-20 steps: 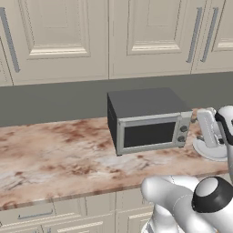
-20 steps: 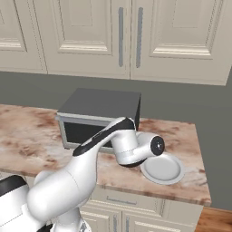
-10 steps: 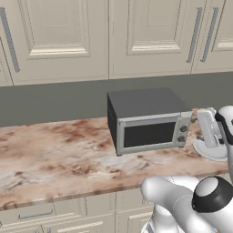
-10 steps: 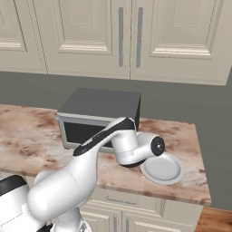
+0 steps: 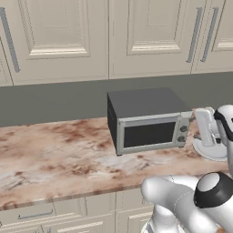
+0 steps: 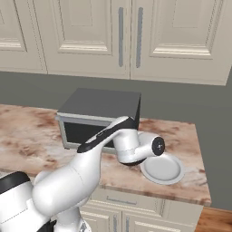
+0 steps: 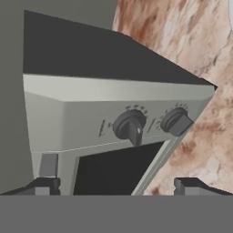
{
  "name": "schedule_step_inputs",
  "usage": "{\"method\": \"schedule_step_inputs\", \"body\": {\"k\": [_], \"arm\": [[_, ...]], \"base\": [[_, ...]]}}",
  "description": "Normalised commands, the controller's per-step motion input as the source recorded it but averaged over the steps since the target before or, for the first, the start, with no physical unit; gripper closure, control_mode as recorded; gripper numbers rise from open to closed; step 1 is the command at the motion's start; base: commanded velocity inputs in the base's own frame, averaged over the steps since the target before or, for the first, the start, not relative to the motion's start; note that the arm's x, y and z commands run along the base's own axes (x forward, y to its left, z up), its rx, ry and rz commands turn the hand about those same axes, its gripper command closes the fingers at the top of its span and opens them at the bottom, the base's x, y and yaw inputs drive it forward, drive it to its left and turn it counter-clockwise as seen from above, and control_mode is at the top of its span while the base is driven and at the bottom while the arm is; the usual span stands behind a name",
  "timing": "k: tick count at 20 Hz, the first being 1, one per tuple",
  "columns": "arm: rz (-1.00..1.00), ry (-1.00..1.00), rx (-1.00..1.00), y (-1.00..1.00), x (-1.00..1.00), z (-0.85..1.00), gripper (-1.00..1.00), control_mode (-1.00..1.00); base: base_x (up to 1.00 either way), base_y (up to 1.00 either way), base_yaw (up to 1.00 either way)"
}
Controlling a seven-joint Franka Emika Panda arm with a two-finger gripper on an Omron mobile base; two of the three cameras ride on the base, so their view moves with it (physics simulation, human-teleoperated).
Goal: Pull the toaster oven rack outwards. Pick up the baguette from the plate and place it on the toaster oven rack. Close the toaster oven door fully and set the temperature to the lowest setting.
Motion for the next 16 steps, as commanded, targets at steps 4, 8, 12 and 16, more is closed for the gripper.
{"method": "schedule_step_inputs", "body": {"k": [4,8,12,16], "arm": [[0.06,0.0,0.05,0.0,0.11,0.0,-1.0,-1.0],[0.05,0.0,0.04,-0.03,0.02,0.0,-1.0,-1.0],[0.04,0.0,0.04,-0.04,0.0,0.0,-1.0,-1.0],[0.03,0.0,0.04,-0.01,0.0,0.0,-1.0,-1.0]], "base": [[0.0,0.0,0.0],[0.0,0.0,0.0],[0.0,0.0,0.0],[0.0,0.0,0.0]]}}
